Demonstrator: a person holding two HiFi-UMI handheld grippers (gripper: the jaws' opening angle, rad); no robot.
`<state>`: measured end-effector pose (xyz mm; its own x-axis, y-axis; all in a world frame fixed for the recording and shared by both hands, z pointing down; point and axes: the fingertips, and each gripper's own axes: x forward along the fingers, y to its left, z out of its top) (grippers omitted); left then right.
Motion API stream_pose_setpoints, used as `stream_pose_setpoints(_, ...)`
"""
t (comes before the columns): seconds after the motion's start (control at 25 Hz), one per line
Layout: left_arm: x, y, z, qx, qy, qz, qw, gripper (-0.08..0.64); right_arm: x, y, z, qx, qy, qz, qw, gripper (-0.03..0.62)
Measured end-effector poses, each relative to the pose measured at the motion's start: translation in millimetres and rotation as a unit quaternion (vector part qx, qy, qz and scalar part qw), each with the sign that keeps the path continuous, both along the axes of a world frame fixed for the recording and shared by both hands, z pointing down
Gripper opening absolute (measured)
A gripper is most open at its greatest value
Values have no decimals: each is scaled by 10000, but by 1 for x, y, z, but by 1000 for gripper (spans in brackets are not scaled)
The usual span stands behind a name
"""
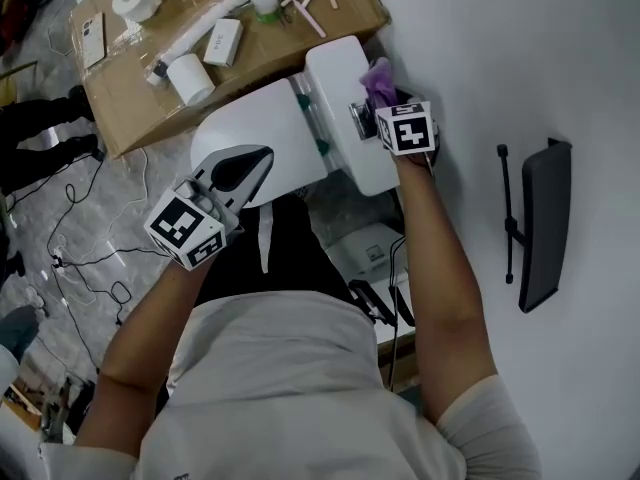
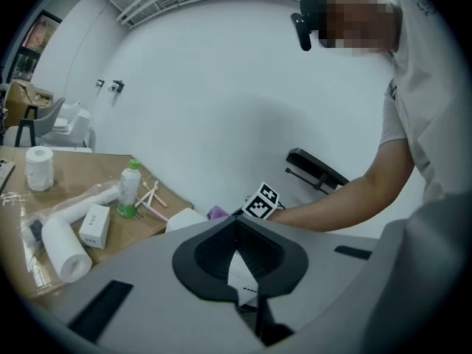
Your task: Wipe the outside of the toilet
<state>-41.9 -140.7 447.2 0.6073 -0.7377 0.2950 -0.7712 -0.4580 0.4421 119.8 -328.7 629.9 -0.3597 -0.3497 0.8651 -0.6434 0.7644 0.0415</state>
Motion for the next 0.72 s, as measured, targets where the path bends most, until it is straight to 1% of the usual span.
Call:
stream_pose_setpoints(0.24,37,-4,-8,79,-37,379,9992,6,50,49,5,-147,-174,397,9990,95)
stream_pose_setpoints(0.36,52,-3,-16,115,-63,534,9985,6,68,75,4,-212,-265,496,9982,95)
stream_pose_setpoints(0.52,69,-2,-22,152,-120,733,9971,6,84,111,5,-268,-347,552,9975,94)
stream_pose_setpoints(0.72,94,0,-29,217,-165,1054,9941,6,92,143,10,-395,-444,606,9964,94)
